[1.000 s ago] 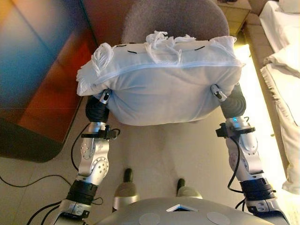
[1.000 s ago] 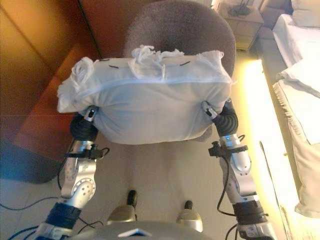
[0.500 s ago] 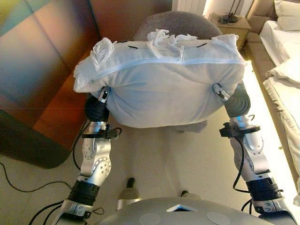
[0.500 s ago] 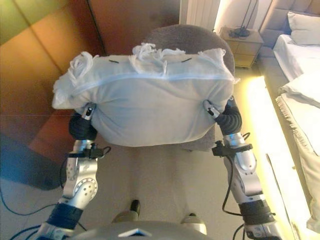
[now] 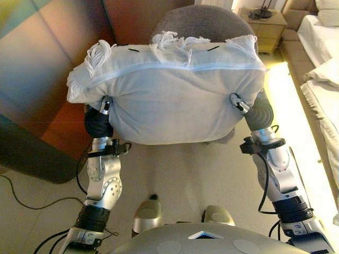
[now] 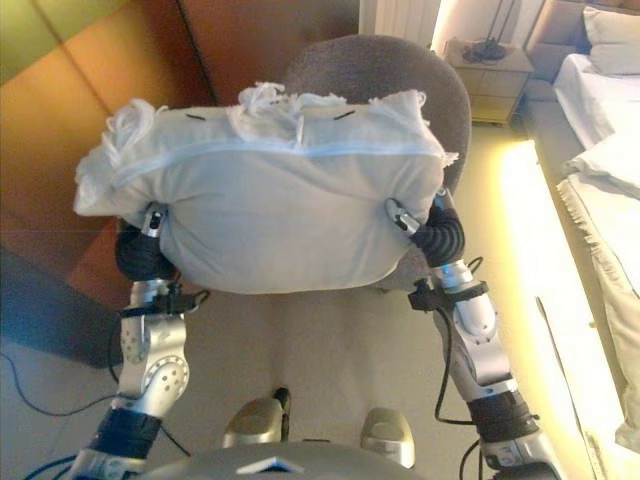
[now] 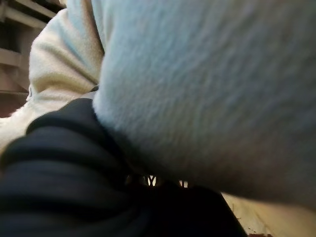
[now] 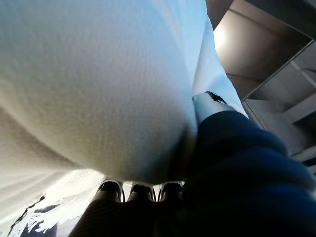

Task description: Pick up the cushion and take it to the sofa

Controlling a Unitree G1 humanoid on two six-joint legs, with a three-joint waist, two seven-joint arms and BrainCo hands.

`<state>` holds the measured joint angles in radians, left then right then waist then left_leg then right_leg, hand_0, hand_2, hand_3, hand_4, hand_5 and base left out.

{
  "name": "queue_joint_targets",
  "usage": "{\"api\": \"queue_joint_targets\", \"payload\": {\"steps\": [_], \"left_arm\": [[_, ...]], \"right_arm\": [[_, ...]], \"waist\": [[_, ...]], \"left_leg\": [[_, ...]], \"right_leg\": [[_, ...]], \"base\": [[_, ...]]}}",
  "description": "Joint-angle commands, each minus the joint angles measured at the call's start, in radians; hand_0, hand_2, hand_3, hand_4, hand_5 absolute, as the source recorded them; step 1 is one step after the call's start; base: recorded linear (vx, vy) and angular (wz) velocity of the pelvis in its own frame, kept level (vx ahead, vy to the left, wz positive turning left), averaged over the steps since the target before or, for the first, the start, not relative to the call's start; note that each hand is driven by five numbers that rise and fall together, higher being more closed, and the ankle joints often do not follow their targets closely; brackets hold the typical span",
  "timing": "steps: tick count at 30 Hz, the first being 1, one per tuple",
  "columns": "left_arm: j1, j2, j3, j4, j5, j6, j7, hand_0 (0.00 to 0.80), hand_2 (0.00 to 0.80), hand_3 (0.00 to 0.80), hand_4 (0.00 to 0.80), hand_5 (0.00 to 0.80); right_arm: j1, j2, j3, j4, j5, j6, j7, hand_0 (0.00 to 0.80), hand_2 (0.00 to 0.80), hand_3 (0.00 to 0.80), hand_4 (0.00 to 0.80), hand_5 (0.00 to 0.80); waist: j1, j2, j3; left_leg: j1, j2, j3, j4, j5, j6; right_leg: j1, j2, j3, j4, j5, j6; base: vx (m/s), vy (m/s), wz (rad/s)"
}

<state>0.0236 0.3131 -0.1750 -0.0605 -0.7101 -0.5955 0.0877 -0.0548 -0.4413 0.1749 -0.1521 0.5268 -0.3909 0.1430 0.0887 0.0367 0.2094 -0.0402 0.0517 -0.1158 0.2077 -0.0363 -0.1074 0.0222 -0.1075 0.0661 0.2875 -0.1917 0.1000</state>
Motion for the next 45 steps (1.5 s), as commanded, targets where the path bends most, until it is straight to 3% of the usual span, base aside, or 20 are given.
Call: {"api": "queue_joint_targets", "payload": {"steps": [1, 2, 6, 9, 11, 13, 14, 16, 18, 21, 24, 27, 32, 36, 40, 42, 45], "left_arm": [[-0.072, 0.009, -0.011, -0.147, 0.068, -0.11, -0.015, 0.8, 0.8, 0.8, 0.8, 0.8], [-0.064, 0.011, -0.006, -0.144, 0.065, -0.12, -0.019, 0.8, 0.8, 0.8, 0.8, 0.8], [-0.055, 0.015, 0.006, -0.145, 0.07, -0.139, -0.014, 0.8, 0.8, 0.8, 0.8, 0.8], [-0.058, 0.026, 0.02, -0.157, 0.072, -0.137, -0.006, 0.8, 0.8, 0.8, 0.8, 0.8], [-0.056, 0.034, 0.026, -0.156, 0.078, -0.115, 0.011, 0.8, 0.8, 0.8, 0.8, 0.8], [-0.053, 0.049, 0.033, -0.16, 0.063, -0.082, 0.013, 0.8, 0.8, 0.8, 0.8, 0.8], [-0.052, 0.056, 0.041, -0.162, 0.063, -0.076, -0.014, 0.8, 0.8, 0.8, 0.8, 0.8], [-0.04, 0.07, 0.054, -0.186, 0.08, -0.08, -0.034, 0.8, 0.8, 0.8, 0.8, 0.8], [-0.052, 0.083, 0.062, -0.193, 0.083, -0.079, -0.03, 0.8, 0.8, 0.8, 0.8, 0.8], [-0.111, 0.096, 0.05, -0.178, 0.089, -0.057, -0.015, 0.8, 0.8, 0.8, 0.8, 0.8], [-0.142, 0.088, 0.048, -0.167, 0.106, -0.038, -0.006, 0.8, 0.8, 0.8, 0.8, 0.8], [-0.143, 0.074, 0.042, -0.156, 0.114, -0.025, -0.017, 0.8, 0.8, 0.8, 0.8, 0.8], [-0.115, 0.064, 0.035, -0.146, 0.117, -0.044, -0.034, 0.8, 0.8, 0.8, 0.8, 0.8], [-0.108, 0.066, 0.018, -0.129, 0.125, -0.061, -0.03, 0.8, 0.8, 0.8, 0.8, 0.8], [-0.108, 0.076, 0.024, -0.125, 0.114, -0.064, -0.018, 0.8, 0.8, 0.8, 0.8, 0.8], [-0.1, 0.077, 0.029, -0.124, 0.089, -0.045, -0.023, 0.8, 0.8, 0.8, 0.8, 0.8], [-0.066, 0.071, 0.042, -0.142, 0.067, -0.037, -0.043, 0.8, 0.8, 0.8, 0.8, 0.8]], "right_arm": [[-0.131, 0.038, 0.035, -0.137, 0.004, -0.055, 0.045, 0.8, 0.8, 0.8, 0.8, 0.8], [-0.13, 0.039, 0.04, -0.131, 0.004, -0.06, 0.049, 0.8, 0.8, 0.8, 0.8, 0.8], [-0.126, 0.033, 0.044, -0.126, 0.023, -0.089, 0.062, 0.8, 0.8, 0.8, 0.8, 0.8], [-0.131, 0.022, 0.037, -0.117, 0.041, -0.108, 0.073, 0.8, 0.8, 0.8, 0.8, 0.8], [-0.111, 0.032, 0.032, -0.112, 0.065, -0.108, 0.082, 0.8, 0.8, 0.8, 0.8, 0.8], [-0.073, 0.039, 0.013, -0.137, 0.098, -0.091, 0.08, 0.8, 0.8, 0.8, 0.8, 0.8], [-0.059, 0.05, 0.007, -0.145, 0.08, -0.099, 0.077, 0.8, 0.8, 0.8, 0.8, 0.8], [-0.049, 0.063, -0.004, -0.151, 0.068, -0.135, 0.087, 0.8, 0.8, 0.8, 0.8, 0.8], [-0.048, 0.081, 0.0, -0.149, 0.059, -0.159, 0.09, 0.8, 0.8, 0.8, 0.8, 0.8], [-0.067, 0.092, 0.011, -0.131, 0.048, -0.151, 0.066, 0.8, 0.8, 0.8, 0.8, 0.8], [-0.088, 0.113, 0.029, -0.125, 0.022, -0.123, 0.055, 0.8, 0.8, 0.8, 0.8, 0.8], [-0.106, 0.12, 0.038, -0.098, 0.005, -0.136, 0.042, 0.8, 0.8, 0.8, 0.8, 0.8], [-0.12, 0.094, 0.024, -0.088, 0.034, -0.142, 0.04, 0.8, 0.8, 0.8, 0.8, 0.8], [-0.118, 0.085, 0.023, -0.115, 0.047, -0.128, 0.027, 0.8, 0.8, 0.8, 0.8, 0.8], [-0.144, 0.06, 0.024, -0.113, 0.065, -0.113, 0.012, 0.8, 0.8, 0.8, 0.8, 0.8], [-0.147, 0.046, 0.016, -0.115, 0.068, -0.079, -0.015, 0.8, 0.8, 0.8, 0.8, 0.8], [-0.135, 0.025, 0.007, -0.125, 0.082, -0.048, 0.007, 0.8, 0.8, 0.8, 0.8, 0.8]], "waist": [[0.043, -0.016, -0.025], [0.05, -0.006, -0.02], [0.064, -0.003, -0.001], [0.071, -0.017, -0.002], [0.064, -0.033, -0.019], [0.068, -0.062, -0.049], [0.08, -0.083, -0.071], [0.098, -0.097, -0.095], [0.098, -0.096, -0.103], [0.08, -0.092, -0.114], [0.063, -0.078, -0.116], [0.029, -0.054, -0.095], [-0.026, -0.065, -0.061], [-0.049, -0.067, -0.049], [-0.038, -0.079, -0.069], [-0.041, -0.085, -0.088], [-0.048, -0.081, -0.103]], "left_leg": [[-0.15, -0.026, -0.056, -0.25, 0.302, 0.014], [-0.173, -0.005, -0.083, -0.292, 0.3, 0.007], [-0.201, 0.015, -0.123, -0.295, 0.291, -0.002], [-0.184, 0.026, -0.096, -0.273, 0.216, 0.007], [-0.17, 0.024, -0.044, -0.205, 0.197, 0.016], [-0.183, -0.009, -0.013, -0.122, 0.159, 0.048], [-0.189, -0.035, -0.007, -0.098, 0.129, 0.076], [-0.182, -0.074, -0.014, -0.085, 0.097, 0.109], [-0.169, -0.1, -0.021, -0.072, 0.068, 0.134], [-0.149, -0.127, -0.022, -0.075, 0.057, 0.146], [-0.098, -0.14, -0.007, -0.105, 0.057, 0.143], [0.006, -0.131, -0.021, -0.146, 0.04, 0.129], [0.11, -0.131, -0.041, -0.142, -0.066, 0.13], [0.15, -0.105, -0.063, -0.121, -0.125, 0.141], [0.161, -0.076, -0.049, -0.086, -0.163, 0.124], [0.169, -0.054, -0.054, -0.048, -0.17, 0.109], [0.187, 0.003, -0.047, 0.03, -0.089, 0.065]], "right_leg": [[0.266, 0.163, -0.032, -0.128, -0.059, -0.124], [0.266, 0.174, -0.021, -0.085, -0.091, -0.13], [0.268, 0.16, -0.02, 0.034, -0.184, -0.125], [0.291, 0.107, -0.045, 0.09, -0.189, -0.085], [0.312, 0.063, -0.065, 0.133, -0.134, -0.044], [0.346, 0.026, -0.085, 0.157, -0.039, 0.001], [0.353, 0.0, -0.105, 0.163, 0.03, 0.028], [0.315, -0.042, -0.123, 0.228, 0.149, 0.049], [0.262, -0.057, -0.111, 0.29, 0.203, 0.044], [0.199, -0.018, -0.101, 0.248, 0.187, 0.034], [0.11, -0.019, -0.165, 0.095, 0.178, 0.023], [-0.005, -0.008, -0.218, -0.077, 0.16, -0.01], [-0.134, -0.08, -0.145, -0.282, 0.377, 0.034], [-0.168, -0.115, -0.073, -0.283, 0.429, 0.055], [-0.106, -0.118, -0.118, -0.289, 0.368, 0.056], [-0.083, -0.095, -0.113, -0.277, 0.319, 0.049], [-0.067, -0.056, -0.142, -0.249, 0.267, 0.006]], "base": [[0.56, 0.066, -0.16], [0.546, 0.069, -0.15], [0.633, 0.136, -0.06], [0.718, 0.244, -0.12], [0.721, 0.257, -0.56], [0.697, 0.191, -0.64], [0.624, 0.144, -0.22], [0.575, 0.13, -0.24], [0.484, 0.118, -0.45], [0.441, 0.098, -0.14], [0.35, 0.055, -0.11], [0.323, -0.004, -0.4], [0.346, -0.139, 0.23], [0.36, -0.221, 0.42], [0.327, -0.265, 0.49], [0.379, -0.28, 0.14], [0.342, -0.257, -0.02]]}}
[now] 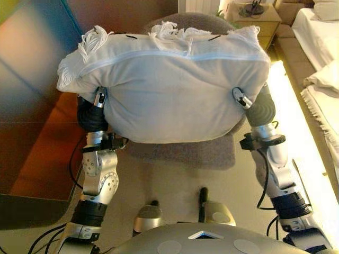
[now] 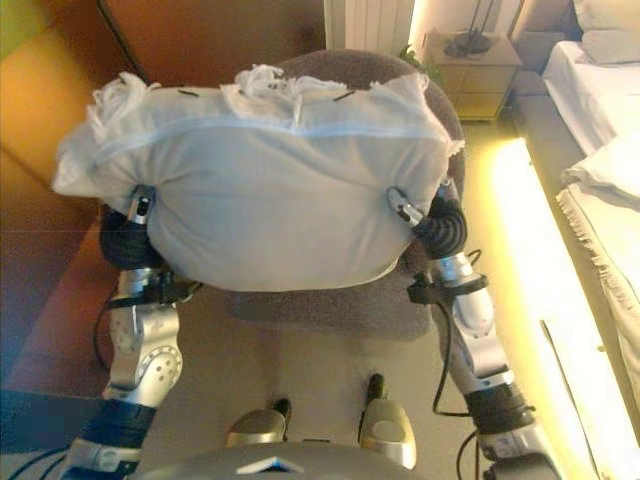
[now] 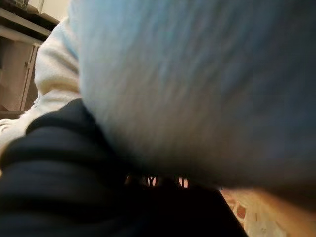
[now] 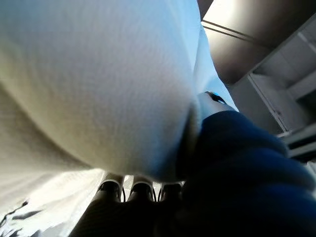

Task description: Pick up the cushion and take it to the sofa

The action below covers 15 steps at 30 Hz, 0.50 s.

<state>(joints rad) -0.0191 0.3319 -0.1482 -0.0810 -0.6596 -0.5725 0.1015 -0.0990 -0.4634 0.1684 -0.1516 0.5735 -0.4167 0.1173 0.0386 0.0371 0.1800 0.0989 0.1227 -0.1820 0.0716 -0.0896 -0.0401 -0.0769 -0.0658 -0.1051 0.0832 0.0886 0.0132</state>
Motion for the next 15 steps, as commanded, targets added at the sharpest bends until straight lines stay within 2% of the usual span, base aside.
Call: {"api": "queue_joint_targets", "payload": {"steps": [1, 2, 3, 5, 6, 8, 9, 11, 14, 15], "left_arm": [[-0.011, 0.048, 0.02, -0.123, 0.006, -0.071, -0.066, 0.8, 0.8, 0.8, 0.8, 0.8], [0.002, 0.042, 0.024, -0.129, -0.007, -0.075, -0.074, 0.8, 0.8, 0.8, 0.8, 0.8], [0.013, 0.034, 0.029, -0.135, -0.018, -0.078, -0.084, 0.8, 0.8, 0.8, 0.8, 0.8], [0.037, 0.015, 0.029, -0.134, -0.039, -0.082, -0.12, 0.8, 0.8, 0.8, 0.8, 0.8], [0.043, 0.008, 0.026, -0.134, -0.04, -0.075, -0.132, 0.8, 0.8, 0.8, 0.8, 0.8], [0.035, 0.0, 0.009, -0.13, -0.035, -0.061, -0.132, 0.8, 0.8, 0.8, 0.8, 0.8], [0.027, -0.002, 0.003, -0.134, -0.026, -0.054, -0.121, 0.8, 0.8, 0.8, 0.8, 0.8], [0.006, -0.003, -0.01, -0.144, -0.012, -0.039, -0.095, 0.8, 0.8, 0.8, 0.8, 0.8], [-0.033, -0.015, -0.033, -0.132, -0.005, 0.003, -0.05, 0.8, 0.8, 0.8, 0.8, 0.8], [-0.041, -0.019, -0.038, -0.12, -0.003, 0.013, -0.042, 0.8, 0.8, 0.8, 0.8, 0.8]], "right_arm": [[-0.083, 0.038, 0.01, -0.12, 0.042, -0.023, 0.046, 0.8, 0.8, 0.8, 0.8, 0.8], [-0.076, 0.03, 0.01, -0.112, 0.044, -0.029, 0.057, 0.8, 0.8, 0.8, 0.8, 0.8], [-0.065, 0.026, 0.012, -0.108, 0.035, -0.038, 0.061, 0.8, 0.8, 0.8, 0.8, 0.8], [-0.03, 0.034, 0.018, -0.092, 0.005, -0.064, 0.069, 0.8, 0.8, 0.8, 0.8, 0.8], [-0.019, 0.036, 0.018, -0.087, -0.007, -0.072, 0.062, 0.8, 0.8, 0.8, 0.8, 0.8], [-0.025, 0.038, 0.027, -0.071, -0.033, -0.079, 0.027, 0.8, 0.8, 0.8, 0.8, 0.8], [-0.036, 0.042, 0.032, -0.067, -0.043, -0.077, 0.016, 0.8, 0.8, 0.8, 0.8, 0.8], [-0.048, 0.048, 0.036, -0.075, -0.069, -0.061, -0.012, 0.8, 0.8, 0.8, 0.8, 0.8], [-0.073, 0.044, 0.04, -0.067, -0.093, -0.021, -0.06, 0.8, 0.8, 0.8, 0.8, 0.8], [-0.079, 0.044, 0.042, -0.055, -0.096, -0.014, -0.066, 0.8, 0.8, 0.8, 0.8, 0.8]], "waist": [[0.001, -0.08, -0.078], [0.004, -0.079, -0.079], [0.009, -0.087, -0.076], [0.018, -0.103, -0.065], [0.022, -0.107, -0.059], [0.037, -0.106, -0.039], [0.041, -0.102, -0.032], [0.048, -0.089, -0.018], [0.06, -0.073, -0.014], [0.061, -0.071, -0.019]], "left_leg": [[0.044, -0.055, 0.02, 0.216, 0.014, -0.018], [0.022, -0.05, 0.022, 0.28, 0.08, -0.027], [-0.015, -0.059, 0.03, 0.382, 0.115, -0.023], [-0.132, -0.081, 0.061, 0.583, 0.137, -0.008], [-0.178, -0.073, 0.095, 0.599, 0.133, -0.003], [-0.215, -0.083, 0.145, 0.496, 0.133, -0.003], [-0.213, -0.084, 0.165, 0.415, 0.145, -0.014], [-0.224, -0.072, 0.202, 0.253, 0.205, -0.047], [-0.243, -0.09, 0.176, 0.104, 0.237, -0.065], [-0.235, -0.093, 0.165, 0.085, 0.227, -0.064]], "right_leg": [[0.039, -0.086, 0.021, -0.046, -0.019, 0.078], [0.054, -0.074, 0.009, -0.049, -0.025, 0.06], [0.067, -0.072, -0.001, -0.046, -0.036, 0.041], [0.098, -0.069, -0.015, -0.035, -0.055, 0.006], [0.117, -0.064, -0.025, -0.038, -0.06, -0.002], [0.157, -0.053, -0.043, -0.064, -0.068, 0.004], [0.178, -0.046, -0.048, -0.082, -0.073, 0.011], [0.22, -0.035, -0.056, -0.124, -0.081, 0.02], [0.255, -0.032, -0.053, -0.149, -0.096, 0.032], [0.255, -0.034, -0.054, -0.146, -0.102, 0.035]], "base": [[0.276, -0.245, -0.05], [0.254, -0.268, -0.03], [0.206, -0.26, 0.01], [0.186, -0.283, 0.1], [0.173, -0.246, 0.1], [0.156, -0.138, 0.13], [0.165, -0.057, 0.4], [0.148, 0.012, 0.47], [0.117, 0.057, 0.51], [0.083, 0.083, 0.42]]}}
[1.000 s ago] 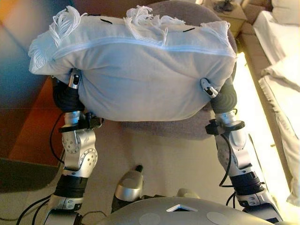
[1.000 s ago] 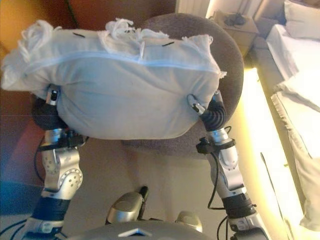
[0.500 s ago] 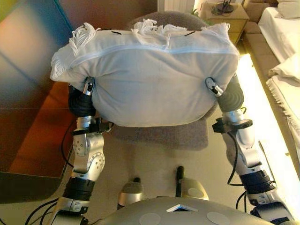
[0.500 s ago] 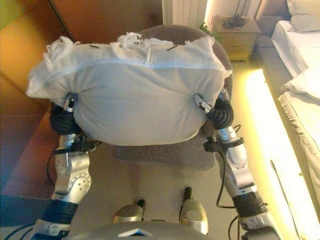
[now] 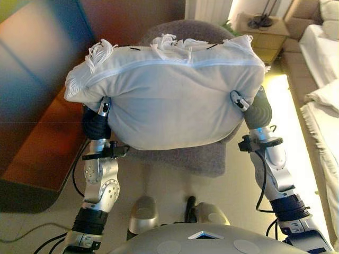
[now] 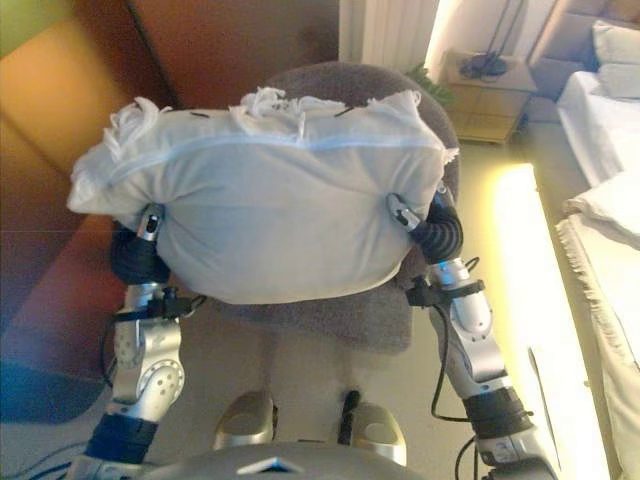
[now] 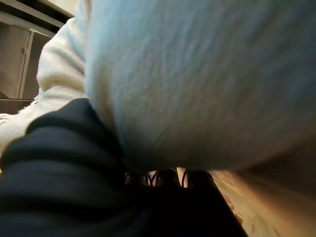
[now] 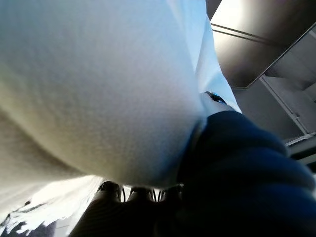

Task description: Pick up the cushion and take it to the sofa

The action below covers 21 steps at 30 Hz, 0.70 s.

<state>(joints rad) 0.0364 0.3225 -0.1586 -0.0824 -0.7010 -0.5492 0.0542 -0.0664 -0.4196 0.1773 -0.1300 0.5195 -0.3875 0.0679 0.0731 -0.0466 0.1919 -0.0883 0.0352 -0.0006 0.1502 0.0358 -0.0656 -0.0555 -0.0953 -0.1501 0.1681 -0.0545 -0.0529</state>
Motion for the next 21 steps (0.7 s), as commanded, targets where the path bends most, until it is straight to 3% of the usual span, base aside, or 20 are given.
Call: {"api": "queue_joint_targets", "payload": {"steps": [1, 8, 21], "left_arm": [[-0.104, -0.016, -0.036, -0.093, 0.05, -0.006, 0.023, 0.8, 0.8, 0.8, 0.8, 0.8], [-0.153, -0.017, -0.089, 0.081, 0.128, 0.069, 0.077, 0.8, 0.8, 0.8, 0.8, 0.8], [-0.329, -0.045, -0.17, 0.277, 0.225, 0.215, 0.092, 0.8, 0.8, 0.8, 0.8, 0.8]], "right_arm": [[-0.117, 0.002, 0.036, -0.059, -0.044, -0.035, -0.016, 0.8, 0.8, 0.8, 0.8, 0.8], [-0.083, 0.005, 0.028, 0.049, -0.04, 0.042, -0.049, 0.8, 0.8, 0.8, 0.8, 0.8], [-0.165, 0.101, 0.036, 0.28, -0.085, 0.075, -0.248, 0.8, 0.8, 0.8, 0.8, 0.8]], "waist": [[0.02, 0.014, -0.041], [-0.015, 0.02, -0.101], [-0.067, 0.036, -0.13]], "left_leg": [[-0.019, -0.003, -0.013, -0.026, 0.071, -0.033], [0.122, 0.005, -0.012, -0.162, -0.02, -0.01], [0.216, 0.011, 0.042, -0.227, -0.053, 0.008]], "right_leg": [[0.23, -0.01, -0.013, -0.226, 0.037, 0.105], [0.23, -0.005, -0.017, -0.212, 0.02, 0.108], [0.239, -0.005, 0.011, -0.252, 0.037, 0.13]], "base": [[0.072, 0.097, 0.26], [0.136, 0.053, -0.14], [0.146, -0.003, -0.01]]}}
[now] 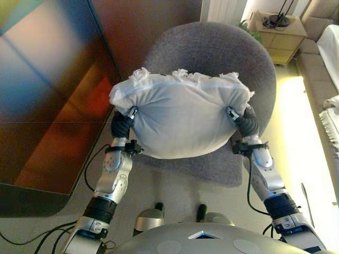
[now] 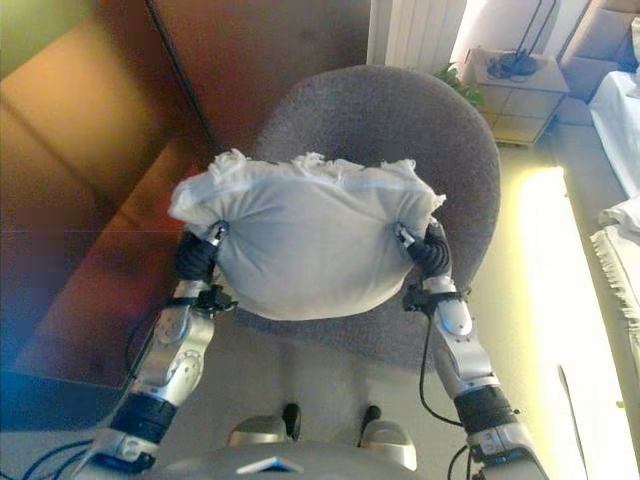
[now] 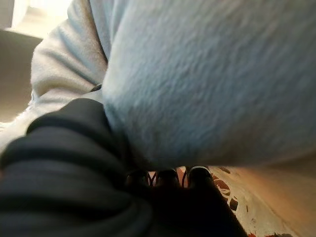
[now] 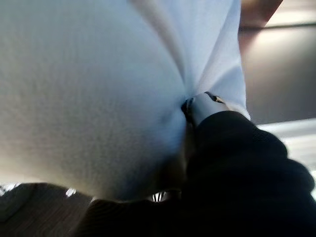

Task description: Pick up the cushion and take it to the sofa

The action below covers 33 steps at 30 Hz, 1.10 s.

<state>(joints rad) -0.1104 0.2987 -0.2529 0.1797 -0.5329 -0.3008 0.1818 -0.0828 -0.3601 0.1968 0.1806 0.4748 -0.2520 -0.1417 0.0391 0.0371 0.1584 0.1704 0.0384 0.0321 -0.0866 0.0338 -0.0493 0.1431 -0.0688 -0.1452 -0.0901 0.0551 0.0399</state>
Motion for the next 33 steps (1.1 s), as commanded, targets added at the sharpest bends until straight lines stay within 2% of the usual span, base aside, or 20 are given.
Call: {"api": "queue_joint_targets", "payload": {"steps": [1, 10, 17, 21, 25, 33], "left_arm": [[-0.202, -0.028, -0.085, 0.027, 0.065, -0.028, -0.03, 0.8, 0.8, 0.8, 0.8, 0.8], [-0.349, -0.093, -0.159, 0.175, 0.124, 0.021, 0.022, 0.8, 0.8, 0.8, 0.8, 0.8], [-0.476, -0.142, -0.2, 0.362, 0.128, 0.053, 0.067, 0.8, 0.8, 0.8, 0.8, 0.8], [-0.539, -0.186, -0.208, 0.468, 0.081, 0.101, 0.1, 0.8, 0.8, 0.8, 0.8, 0.8], [-0.538, -0.229, -0.215, 0.51, 0.054, 0.151, 0.149, 0.8, 0.8, 0.8, 0.8, 0.8], [-0.486, -0.244, -0.211, 0.517, 0.057, 0.198, 0.205, 0.8, 0.8, 0.8, 0.8, 0.8]], "right_arm": [[-0.157, 0.046, 0.016, -0.015, -0.052, -0.061, -0.053, 0.8, 0.8, 0.8, 0.8, 0.8], [-0.215, 0.059, 0.004, 0.082, -0.053, -0.036, -0.152, 0.8, 0.8, 0.8, 0.8, 0.8], [-0.324, 0.065, 0.03, 0.215, 0.006, 0.048, -0.184, 0.8, 0.8, 0.8, 0.8, 0.8], [-0.387, 0.069, 0.048, 0.328, 0.023, 0.109, -0.176, 0.8, 0.8, 0.8, 0.8, 0.8], [-0.399, 0.074, 0.066, 0.407, 0.022, 0.165, -0.154, 0.8, 0.8, 0.8, 0.8, 0.8], [-0.379, 0.095, 0.076, 0.476, -0.002, 0.165, -0.098, 0.8, 0.8, 0.8, 0.8, 0.8]], "waist": [[-0.039, -0.046, -0.1], [-0.096, -0.043, -0.107], [-0.124, -0.037, -0.096], [-0.133, -0.037, -0.099], [-0.129, -0.049, -0.117], [-0.095, -0.086, -0.141]], "left_leg": [[-0.04, 0.007, 0.013, 0.006, -0.054, -0.006], [-0.006, 0.004, 0.061, -0.001, -0.087, 0.011], [0.012, 0.002, 0.092, -0.001, -0.095, 0.013], [0.032, 0.004, 0.098, -0.001, -0.095, 0.008], [0.065, 0.007, 0.102, -0.001, -0.097, 0.003], [0.103, 0.024, 0.096, -0.001, -0.103, -0.002]], "right_leg": [[0.039, -0.032, 0.012, 0.005, -0.071, 0.04], [0.028, -0.04, 0.057, 0.003, -0.057, 0.062], [0.014, -0.042, 0.085, 0.008, -0.038, 0.074], [0.023, -0.04, 0.099, 0.008, -0.026, 0.079], [0.052, -0.036, 0.104, 0.003, -0.017, 0.086], [0.09, -0.024, 0.094, 0.003, -0.015, 0.095]], "base": [[0.097, -0.019, -0.16], [0.056, -0.042, -0.22], [0.032, -0.038, -0.2], [0.132, -0.036, -0.18], [0.202, -0.064, -0.06], [0.147, -0.098, -0.03]]}}
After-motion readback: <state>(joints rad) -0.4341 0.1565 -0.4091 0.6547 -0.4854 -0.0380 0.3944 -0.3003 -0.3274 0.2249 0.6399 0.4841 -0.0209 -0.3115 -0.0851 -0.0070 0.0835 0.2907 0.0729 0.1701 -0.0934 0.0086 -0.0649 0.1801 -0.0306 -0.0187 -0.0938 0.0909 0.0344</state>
